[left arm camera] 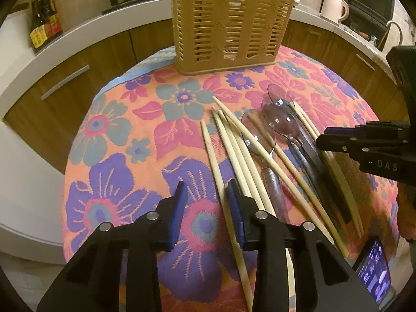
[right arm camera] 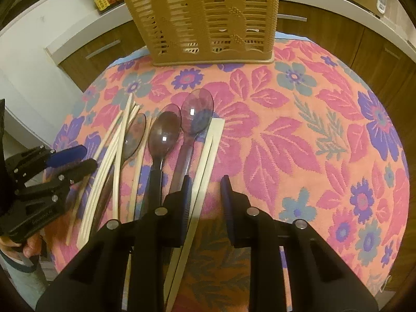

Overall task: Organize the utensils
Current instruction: 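Grasp a wooden chopstick with the left tool while the right tool grasps a chopstick pair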

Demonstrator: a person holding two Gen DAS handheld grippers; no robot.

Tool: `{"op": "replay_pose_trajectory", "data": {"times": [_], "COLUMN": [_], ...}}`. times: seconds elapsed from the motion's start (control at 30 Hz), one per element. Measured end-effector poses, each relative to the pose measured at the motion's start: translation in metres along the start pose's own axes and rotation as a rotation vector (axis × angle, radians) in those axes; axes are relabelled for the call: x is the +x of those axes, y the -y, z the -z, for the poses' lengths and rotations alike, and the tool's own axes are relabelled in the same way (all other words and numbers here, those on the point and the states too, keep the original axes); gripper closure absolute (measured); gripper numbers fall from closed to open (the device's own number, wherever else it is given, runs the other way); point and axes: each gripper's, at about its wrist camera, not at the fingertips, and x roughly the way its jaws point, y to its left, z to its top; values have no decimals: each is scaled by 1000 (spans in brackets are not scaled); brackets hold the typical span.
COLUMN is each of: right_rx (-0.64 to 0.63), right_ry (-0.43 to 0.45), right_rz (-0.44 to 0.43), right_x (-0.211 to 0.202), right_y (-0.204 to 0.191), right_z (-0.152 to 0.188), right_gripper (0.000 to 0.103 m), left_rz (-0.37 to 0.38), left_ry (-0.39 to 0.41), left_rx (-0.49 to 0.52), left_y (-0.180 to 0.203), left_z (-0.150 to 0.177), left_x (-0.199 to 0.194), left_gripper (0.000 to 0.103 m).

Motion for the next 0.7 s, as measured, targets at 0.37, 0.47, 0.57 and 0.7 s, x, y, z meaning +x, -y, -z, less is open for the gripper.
{"op": "replay_pose_trajectory", "data": {"times": [0.37,0.47,0.57,0.7], "right_rx": [-56,-61,-58,-43], "right_ry": [-100,-106,-96,-90], "right_rz": [65,55,65,79], "right_x": [9,9,6,1], "right_y": [-11,-6,3,23], "right_z": [-12,-13,-13,-15], "right_gripper": [89,91,93,93], "left_rz": [-55,-57,-49,-7], "left_ry": [-40,-30,-27,-15], "left_rx": [41,46,30,-31], "left_y": [15,16,15,5], "left_z": [-10,-9,-10,-12], "left_x": [11,11,10,9], "left_gripper": [67,83,98,99]}}
